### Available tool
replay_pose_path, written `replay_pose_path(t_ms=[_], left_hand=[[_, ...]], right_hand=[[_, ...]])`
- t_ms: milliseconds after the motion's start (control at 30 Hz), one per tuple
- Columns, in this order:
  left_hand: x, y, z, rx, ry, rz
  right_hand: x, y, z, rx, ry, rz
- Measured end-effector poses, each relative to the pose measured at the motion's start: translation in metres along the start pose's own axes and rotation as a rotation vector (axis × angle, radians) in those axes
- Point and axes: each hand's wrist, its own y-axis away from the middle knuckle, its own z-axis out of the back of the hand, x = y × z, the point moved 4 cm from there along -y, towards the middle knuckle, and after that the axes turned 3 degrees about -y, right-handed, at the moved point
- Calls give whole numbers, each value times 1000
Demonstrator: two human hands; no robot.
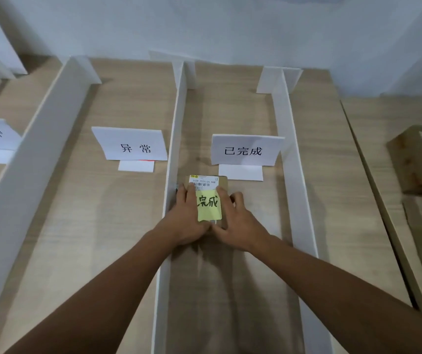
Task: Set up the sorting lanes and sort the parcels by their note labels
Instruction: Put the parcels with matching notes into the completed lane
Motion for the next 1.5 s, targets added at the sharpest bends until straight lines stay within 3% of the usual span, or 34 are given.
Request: replay_pose_path(t_ms=[167,267,367,533,700,900,1033,1200,1500], left_hand=[[-34,31,29,-117,20,-82],[-91,62,55,-285,50,-299],[-172,102,56,-311,9,-555],[-312,164,5,-292,-79,-848],[-443,249,-99,-254,-62,-1132],[-562,347,-244,-105,-76,-1177],[-601,378,-307,-55,-55,-1181],[-624,363,-342,-57,-49,-1077],[-657,280,-391,-42,3,-899]], right_hand=[[22,29,54,-99,10,-32],[29,75,126,-238,156,19],[21,153,205,-408,295,57],[-30,320,301,-628,431,-84],[-87,526,340,-752,484,-234],[-159,735,351,-811,461,-390],[-201,804,355,-825,418,-405],[-250,808,376,-769,379,-375],[-352,724,414,-568,346,-295]])
